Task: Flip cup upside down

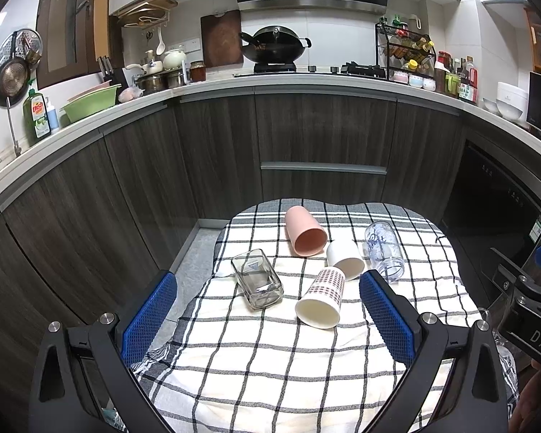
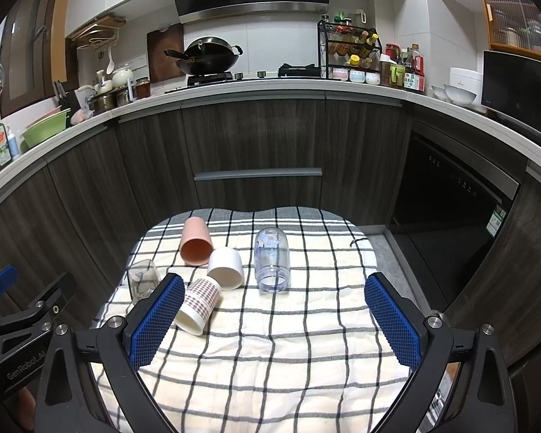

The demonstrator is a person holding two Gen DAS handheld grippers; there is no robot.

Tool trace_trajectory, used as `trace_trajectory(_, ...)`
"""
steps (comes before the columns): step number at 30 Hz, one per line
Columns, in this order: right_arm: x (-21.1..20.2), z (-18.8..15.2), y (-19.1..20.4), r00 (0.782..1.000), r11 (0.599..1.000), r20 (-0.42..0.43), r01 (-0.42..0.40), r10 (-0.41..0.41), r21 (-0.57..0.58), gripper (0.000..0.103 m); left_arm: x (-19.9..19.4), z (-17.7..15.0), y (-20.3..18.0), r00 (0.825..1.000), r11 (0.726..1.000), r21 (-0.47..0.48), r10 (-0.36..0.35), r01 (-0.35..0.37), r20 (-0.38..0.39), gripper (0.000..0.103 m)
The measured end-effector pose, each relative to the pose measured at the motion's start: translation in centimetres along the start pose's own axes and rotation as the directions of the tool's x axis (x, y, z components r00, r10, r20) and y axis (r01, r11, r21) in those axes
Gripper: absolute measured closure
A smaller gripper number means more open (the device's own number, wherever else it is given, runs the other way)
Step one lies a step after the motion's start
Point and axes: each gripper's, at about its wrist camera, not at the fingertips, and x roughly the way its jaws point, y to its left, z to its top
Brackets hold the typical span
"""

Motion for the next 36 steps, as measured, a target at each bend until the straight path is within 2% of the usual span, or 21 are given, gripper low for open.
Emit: trace_trajectory(36, 0.17, -0.06, 0.02, 1.000, 1.000, -0.004, -0.002, 0.002, 0.003, 0.002, 0.93, -0.53, -0.38, 1.000, 1.000, 0.010, 0.003, -0.003, -0.012, 0.000)
